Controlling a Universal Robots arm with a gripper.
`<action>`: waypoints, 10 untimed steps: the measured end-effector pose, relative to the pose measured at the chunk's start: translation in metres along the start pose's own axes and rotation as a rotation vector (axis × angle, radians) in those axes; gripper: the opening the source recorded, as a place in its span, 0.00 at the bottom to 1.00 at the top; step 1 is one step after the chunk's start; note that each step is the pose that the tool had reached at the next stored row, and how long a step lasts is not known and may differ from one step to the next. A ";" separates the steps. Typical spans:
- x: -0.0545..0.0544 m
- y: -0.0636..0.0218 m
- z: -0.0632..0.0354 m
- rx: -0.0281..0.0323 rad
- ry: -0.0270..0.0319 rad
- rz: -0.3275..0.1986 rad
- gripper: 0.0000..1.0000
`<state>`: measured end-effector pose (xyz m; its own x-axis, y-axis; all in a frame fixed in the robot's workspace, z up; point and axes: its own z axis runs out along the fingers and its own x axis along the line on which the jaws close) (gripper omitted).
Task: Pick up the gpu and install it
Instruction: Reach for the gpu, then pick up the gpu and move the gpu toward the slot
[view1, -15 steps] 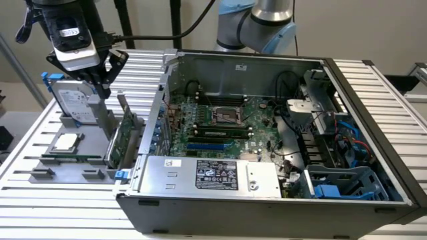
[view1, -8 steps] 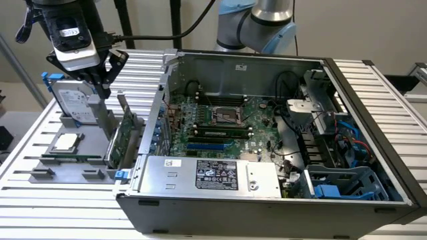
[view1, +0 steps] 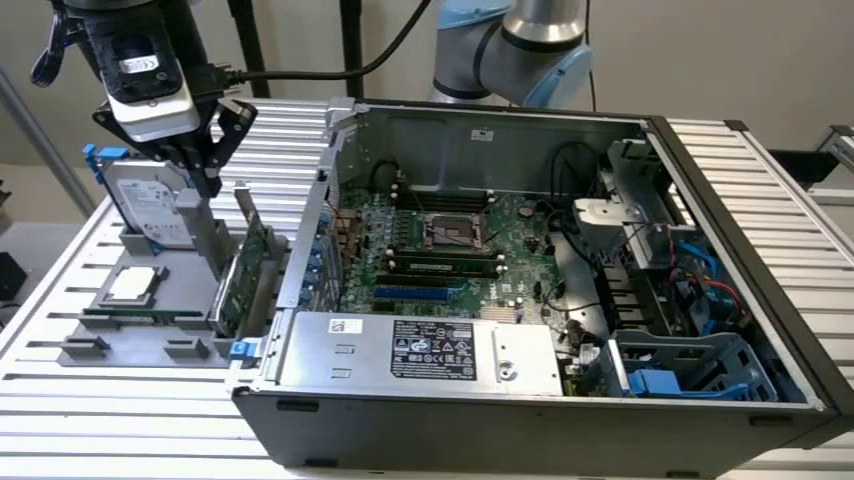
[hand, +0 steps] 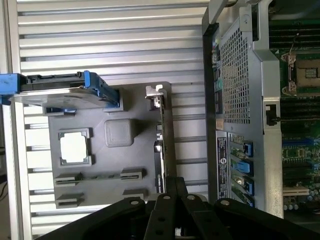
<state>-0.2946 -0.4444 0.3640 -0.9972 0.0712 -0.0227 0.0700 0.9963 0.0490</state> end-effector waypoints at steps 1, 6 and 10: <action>0.000 0.0000 0.0000 -0.0001 -0.0001 0.000 0.00; 0.000 0.0000 0.0000 0.0000 0.0000 0.000 1.00; 0.000 0.0000 0.0000 -0.0001 -0.0001 0.000 1.00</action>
<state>-0.2946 -0.4444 0.3640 -0.9972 0.0712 -0.0228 0.0700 0.9963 0.0491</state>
